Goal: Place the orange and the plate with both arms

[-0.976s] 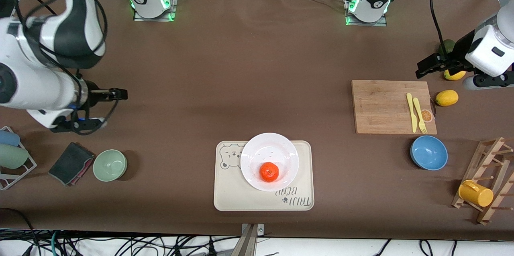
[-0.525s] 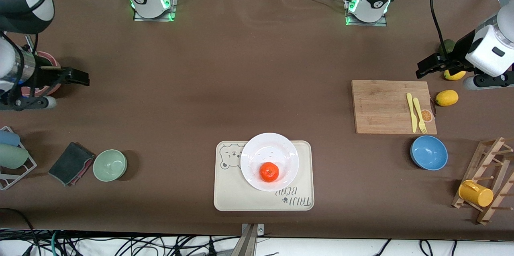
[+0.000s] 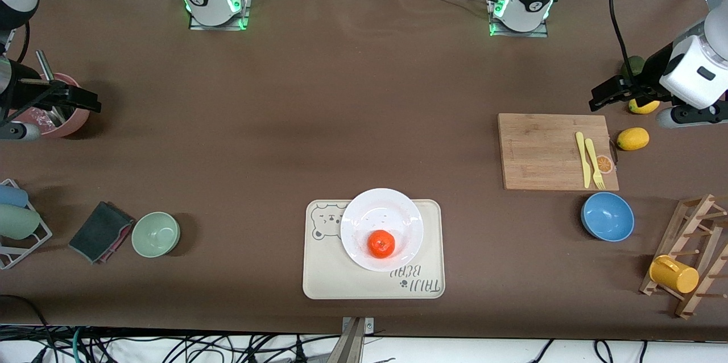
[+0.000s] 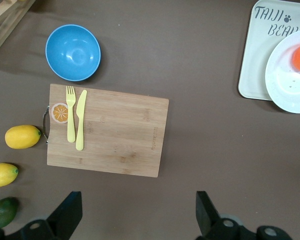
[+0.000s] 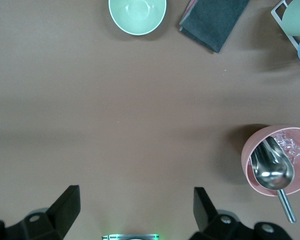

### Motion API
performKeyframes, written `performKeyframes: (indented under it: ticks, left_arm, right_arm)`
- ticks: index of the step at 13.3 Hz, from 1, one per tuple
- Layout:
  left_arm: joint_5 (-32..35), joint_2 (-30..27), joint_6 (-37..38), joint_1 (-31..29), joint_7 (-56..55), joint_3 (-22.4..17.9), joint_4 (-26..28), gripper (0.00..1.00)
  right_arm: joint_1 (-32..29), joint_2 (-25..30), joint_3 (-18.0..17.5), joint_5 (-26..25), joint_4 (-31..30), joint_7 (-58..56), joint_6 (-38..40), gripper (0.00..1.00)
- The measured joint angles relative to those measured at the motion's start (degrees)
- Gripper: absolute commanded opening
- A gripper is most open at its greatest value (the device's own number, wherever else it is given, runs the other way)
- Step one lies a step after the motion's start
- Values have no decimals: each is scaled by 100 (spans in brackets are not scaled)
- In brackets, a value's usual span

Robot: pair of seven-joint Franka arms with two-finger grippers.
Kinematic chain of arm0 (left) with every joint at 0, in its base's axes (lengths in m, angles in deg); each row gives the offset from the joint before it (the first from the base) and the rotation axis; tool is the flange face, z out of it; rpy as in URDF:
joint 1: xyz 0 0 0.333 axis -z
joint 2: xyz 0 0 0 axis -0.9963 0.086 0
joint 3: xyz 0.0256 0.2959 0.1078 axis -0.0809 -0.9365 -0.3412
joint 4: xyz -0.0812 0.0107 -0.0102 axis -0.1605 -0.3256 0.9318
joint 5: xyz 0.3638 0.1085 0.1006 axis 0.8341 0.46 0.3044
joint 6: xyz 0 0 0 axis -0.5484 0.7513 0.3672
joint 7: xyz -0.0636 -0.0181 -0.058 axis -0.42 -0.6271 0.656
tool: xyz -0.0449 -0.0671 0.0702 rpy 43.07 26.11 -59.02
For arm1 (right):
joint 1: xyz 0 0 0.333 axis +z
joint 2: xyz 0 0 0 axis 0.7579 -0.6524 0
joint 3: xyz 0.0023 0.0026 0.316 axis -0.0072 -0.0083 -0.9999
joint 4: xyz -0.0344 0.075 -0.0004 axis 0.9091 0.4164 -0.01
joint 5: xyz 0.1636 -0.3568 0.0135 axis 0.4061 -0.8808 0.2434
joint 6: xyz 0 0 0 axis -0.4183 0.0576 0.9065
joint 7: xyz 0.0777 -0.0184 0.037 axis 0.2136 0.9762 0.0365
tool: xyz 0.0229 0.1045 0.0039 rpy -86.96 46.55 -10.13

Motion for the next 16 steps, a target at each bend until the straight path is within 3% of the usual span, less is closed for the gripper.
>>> performKeyframes:
  ticks: [4, 16]
  left_arm:
    - [0, 0, 0, -1, 0, 0, 0, 100]
    - [0, 0, 0, -1, 0, 0, 0, 100]
  right_arm:
    - [-152, 306, -177, 5, -395, 16, -190, 100]
    - [-174, 342, -233, 6, -433, 21, -220, 100]
